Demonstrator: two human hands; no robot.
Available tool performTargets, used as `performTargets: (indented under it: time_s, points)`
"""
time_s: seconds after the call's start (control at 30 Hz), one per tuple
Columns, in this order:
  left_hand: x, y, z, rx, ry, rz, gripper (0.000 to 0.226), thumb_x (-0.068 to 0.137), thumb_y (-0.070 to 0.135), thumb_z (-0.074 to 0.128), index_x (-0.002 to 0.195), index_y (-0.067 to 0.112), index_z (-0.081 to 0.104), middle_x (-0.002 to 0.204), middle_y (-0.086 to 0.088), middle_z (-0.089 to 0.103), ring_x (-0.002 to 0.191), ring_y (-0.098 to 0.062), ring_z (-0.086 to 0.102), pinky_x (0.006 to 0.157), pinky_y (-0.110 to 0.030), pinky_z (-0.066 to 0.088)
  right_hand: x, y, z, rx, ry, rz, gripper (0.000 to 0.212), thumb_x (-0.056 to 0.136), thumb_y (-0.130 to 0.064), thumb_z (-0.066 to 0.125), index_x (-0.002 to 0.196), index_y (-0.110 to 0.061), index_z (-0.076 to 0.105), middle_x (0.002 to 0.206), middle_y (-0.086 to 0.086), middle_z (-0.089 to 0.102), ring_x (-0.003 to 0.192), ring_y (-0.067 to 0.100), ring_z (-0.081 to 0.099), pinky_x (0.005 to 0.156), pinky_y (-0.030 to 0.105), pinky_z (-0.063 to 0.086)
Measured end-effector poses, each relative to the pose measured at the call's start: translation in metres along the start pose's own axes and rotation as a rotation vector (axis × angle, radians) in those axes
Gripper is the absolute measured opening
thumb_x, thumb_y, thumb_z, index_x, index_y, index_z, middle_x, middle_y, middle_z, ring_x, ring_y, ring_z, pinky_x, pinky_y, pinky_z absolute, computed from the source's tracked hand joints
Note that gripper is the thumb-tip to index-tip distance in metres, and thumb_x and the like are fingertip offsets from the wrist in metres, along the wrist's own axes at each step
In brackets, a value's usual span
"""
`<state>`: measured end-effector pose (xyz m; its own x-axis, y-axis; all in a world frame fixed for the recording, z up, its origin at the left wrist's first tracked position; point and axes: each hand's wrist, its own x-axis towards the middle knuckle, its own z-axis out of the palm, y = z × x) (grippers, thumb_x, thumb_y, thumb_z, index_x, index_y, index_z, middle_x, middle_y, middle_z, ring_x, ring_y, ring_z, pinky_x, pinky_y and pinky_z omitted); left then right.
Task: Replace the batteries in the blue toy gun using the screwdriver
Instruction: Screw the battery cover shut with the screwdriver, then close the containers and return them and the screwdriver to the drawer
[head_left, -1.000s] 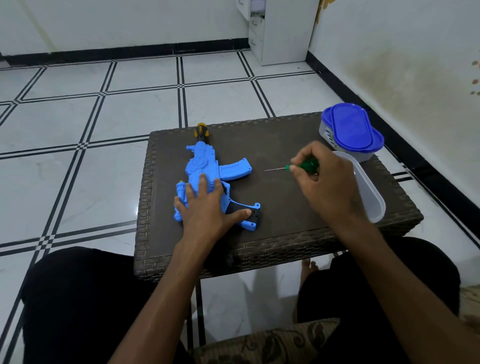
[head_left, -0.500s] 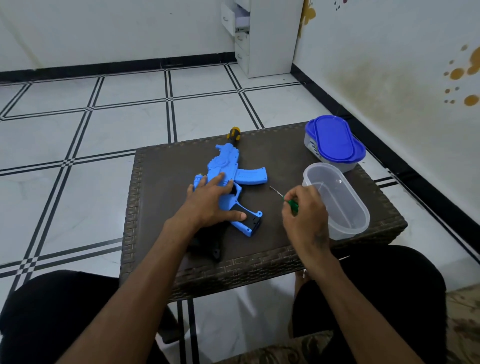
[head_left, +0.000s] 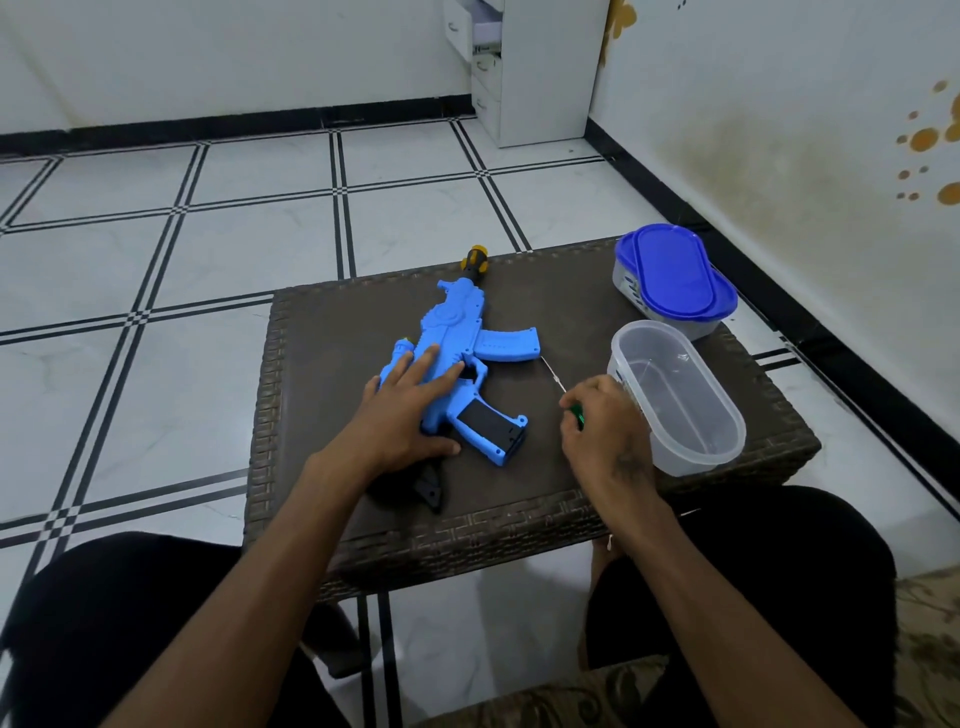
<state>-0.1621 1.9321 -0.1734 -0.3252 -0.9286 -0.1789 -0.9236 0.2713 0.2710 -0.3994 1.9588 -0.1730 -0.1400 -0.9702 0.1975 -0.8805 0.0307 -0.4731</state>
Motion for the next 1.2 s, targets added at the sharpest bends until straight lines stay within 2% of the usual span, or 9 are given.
performTargets:
  time_s: [0.13,0.27,0.5,0.67,0.87,0.93,1.0,1.1,1.2]
  points:
    - [0.008,-0.015,-0.007,-0.030,-0.023,0.084,0.094,0.079,0.042,0.075,0.151,0.041,0.015,0.163,0.004,-0.005,0.150,-0.022,-0.003,0.117,-0.056,0.014,0.005,-0.001,0.000,-0.090,-0.054,-0.004,0.019,0.093,-0.014,0.062,0.109,-0.018,0.071,0.119,-0.001,0.061,0.102,0.017,0.062,0.090,0.029,0.050]
    - [0.008,-0.027,-0.013,0.008,-0.020,0.093,0.093,0.080,0.034,0.076,0.149,0.044,0.013,0.163,0.003,-0.001,0.150,-0.023,0.001,0.117,-0.053,0.017,0.006,-0.001,-0.001,-0.149,-0.107,0.013,0.021,0.093,-0.016,0.063,0.113,-0.019,0.069,0.120,0.000,0.060,0.104,0.018,0.062,0.092,0.028,0.049]
    - [0.004,-0.026,-0.016,0.025,0.001,0.088,0.092,0.081,0.033,0.075,0.147,0.046,0.012,0.163,0.003,0.001,0.150,-0.023,0.003,0.119,-0.046,0.018,0.013,-0.005,-0.008,-0.260,-0.274,0.010,0.027,0.095,-0.016,0.061,0.121,-0.018,0.065,0.129,0.003,0.052,0.113,0.021,0.059,0.098,0.033,0.051]
    - [0.001,-0.008,-0.030,0.081,-0.081,0.035,0.092,0.081,0.035,0.075,0.151,0.039,0.015,0.163,-0.005,-0.002,0.150,-0.026,-0.003,0.120,-0.048,0.010,0.005,-0.010,-0.021,-0.121,-0.123,-0.061,0.018,0.092,-0.023,0.064,0.108,-0.019,0.071,0.119,0.001,0.057,0.107,0.017,0.057,0.093,0.030,0.052]
    - [0.007,0.045,-0.048,-0.038,0.017,0.128,0.081,0.084,0.022,0.073,0.150,0.034,0.027,0.162,-0.003,0.008,0.149,-0.025,-0.008,0.118,-0.039,0.007,0.041,-0.019,-0.081,0.017,0.147,-0.219,0.010,0.090,-0.022,0.063,0.096,-0.018,0.069,0.103,0.001,0.064,0.092,0.017,0.059,0.074,0.031,0.052]
    - [0.014,0.069,-0.052,-0.052,0.066,0.204,0.073,0.086,0.019,0.070,0.148,0.030,0.033,0.160,-0.004,0.018,0.149,-0.025,0.002,0.117,-0.033,0.010,0.067,-0.008,-0.096,-0.008,0.199,-0.200,0.014,0.091,-0.025,0.061,0.098,-0.017,0.069,0.103,0.004,0.064,0.096,0.022,0.058,0.074,0.033,0.050]
    - [0.022,0.092,-0.053,-0.114,0.129,0.237,0.063,0.088,0.020,0.068,0.145,0.025,0.041,0.153,-0.004,0.034,0.144,-0.022,0.024,0.112,-0.026,0.018,0.098,0.009,-0.098,-0.149,0.156,-0.141,0.026,0.090,-0.033,0.058,0.110,-0.017,0.066,0.114,0.009,0.061,0.107,0.029,0.054,0.081,0.036,0.046]
    - [0.034,0.121,-0.048,-0.245,0.252,0.185,0.045,0.089,0.024,0.065,0.134,0.024,0.057,0.131,0.000,0.059,0.120,-0.017,0.054,0.102,-0.033,0.043,0.135,0.035,-0.084,-0.377,-0.032,-0.014,0.058,0.089,-0.052,0.055,0.134,-0.018,0.048,0.140,0.018,0.045,0.128,0.037,0.039,0.101,0.045,0.038]
    - [0.046,0.146,-0.040,-0.369,0.373,0.107,0.030,0.088,0.024,0.064,0.117,0.019,0.069,0.107,0.001,0.072,0.095,-0.013,0.067,0.088,-0.035,0.053,0.155,0.055,-0.070,-0.386,-0.179,0.078,0.082,0.084,-0.064,0.056,0.146,-0.019,0.030,0.151,0.021,0.030,0.138,0.039,0.028,0.107,0.048,0.033]
